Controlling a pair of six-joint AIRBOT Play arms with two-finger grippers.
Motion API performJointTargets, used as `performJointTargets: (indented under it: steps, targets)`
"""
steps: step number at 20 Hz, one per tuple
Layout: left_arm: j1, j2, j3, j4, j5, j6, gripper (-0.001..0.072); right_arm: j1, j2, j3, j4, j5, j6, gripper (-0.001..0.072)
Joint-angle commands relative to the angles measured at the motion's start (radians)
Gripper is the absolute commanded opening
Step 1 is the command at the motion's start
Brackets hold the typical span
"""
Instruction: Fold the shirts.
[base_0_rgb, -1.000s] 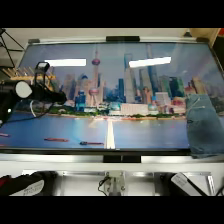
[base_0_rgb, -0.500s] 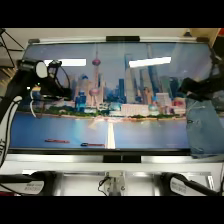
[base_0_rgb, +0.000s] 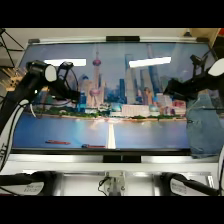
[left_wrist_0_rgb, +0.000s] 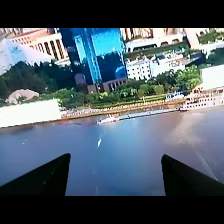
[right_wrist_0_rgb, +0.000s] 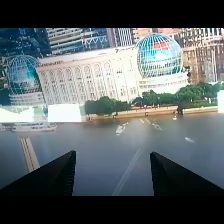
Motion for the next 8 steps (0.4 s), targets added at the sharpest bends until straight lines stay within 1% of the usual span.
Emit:
performJointTargets:
  steps: [1, 3, 8]
  targets:
    - [0.005, 0.084, -0.138, 0.004, 0.113, 0.018, 0.0720, 0.004, -0.002, 0.001, 0.006, 0.001, 0.001, 0.0577]
    - [0.017, 0.105, -0.196, 0.003, 0.138, 0.018, 0.0720, 0.004, -0.002, 0.001, 0.006, 0.002, 0.001, 0.0577]
    - [0.023, 0.104, -0.207, 0.003, 0.146, 0.018, 0.0720, 0.004, -0.002, 0.001, 0.006, 0.001, 0.001, 0.0577]
